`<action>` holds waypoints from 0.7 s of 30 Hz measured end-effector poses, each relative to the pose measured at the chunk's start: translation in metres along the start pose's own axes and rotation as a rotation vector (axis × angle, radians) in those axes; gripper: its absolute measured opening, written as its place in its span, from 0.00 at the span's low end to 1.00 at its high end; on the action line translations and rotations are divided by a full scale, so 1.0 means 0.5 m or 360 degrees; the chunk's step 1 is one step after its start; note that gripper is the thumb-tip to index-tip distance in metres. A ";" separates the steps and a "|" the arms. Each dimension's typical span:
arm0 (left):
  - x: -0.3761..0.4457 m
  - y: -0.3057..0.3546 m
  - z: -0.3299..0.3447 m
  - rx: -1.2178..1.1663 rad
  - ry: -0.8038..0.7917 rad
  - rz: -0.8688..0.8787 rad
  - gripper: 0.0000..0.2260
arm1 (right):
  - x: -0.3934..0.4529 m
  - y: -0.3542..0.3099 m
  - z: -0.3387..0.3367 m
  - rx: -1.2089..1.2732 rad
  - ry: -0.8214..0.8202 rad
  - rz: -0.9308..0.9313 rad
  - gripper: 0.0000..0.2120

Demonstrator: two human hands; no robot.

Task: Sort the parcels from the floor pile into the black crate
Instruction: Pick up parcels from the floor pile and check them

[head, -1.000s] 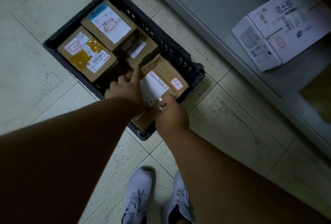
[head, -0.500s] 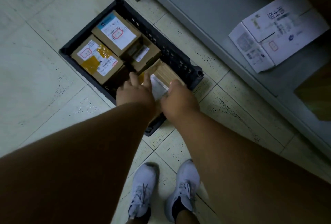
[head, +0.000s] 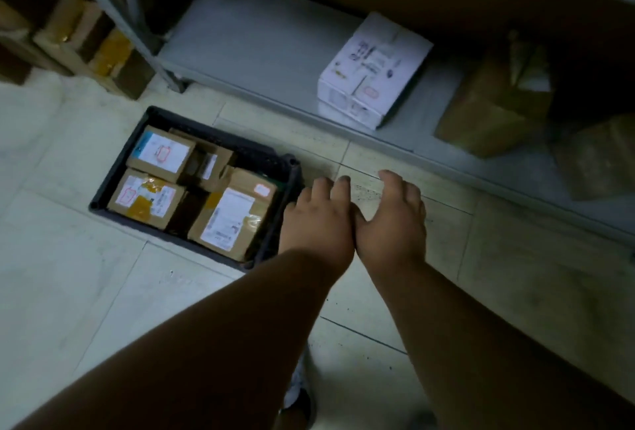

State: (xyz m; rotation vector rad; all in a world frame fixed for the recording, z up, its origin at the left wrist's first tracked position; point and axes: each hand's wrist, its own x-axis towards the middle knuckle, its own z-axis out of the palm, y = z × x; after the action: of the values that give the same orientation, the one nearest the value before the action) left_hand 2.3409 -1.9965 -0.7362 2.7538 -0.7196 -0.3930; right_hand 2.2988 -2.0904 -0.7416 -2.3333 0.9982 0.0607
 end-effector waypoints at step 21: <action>-0.292 0.582 0.805 -0.0333 -0.0944 0.0253 0.24 | -0.268 1.093 0.047 0.0149 0.0391 0.1038 0.39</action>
State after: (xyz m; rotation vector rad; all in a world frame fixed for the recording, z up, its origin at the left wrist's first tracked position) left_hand 1.9611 -2.2423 -0.9882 2.3613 -0.9538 -1.1990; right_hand 1.8395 -2.2874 -1.0014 -1.8712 1.8080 -0.0172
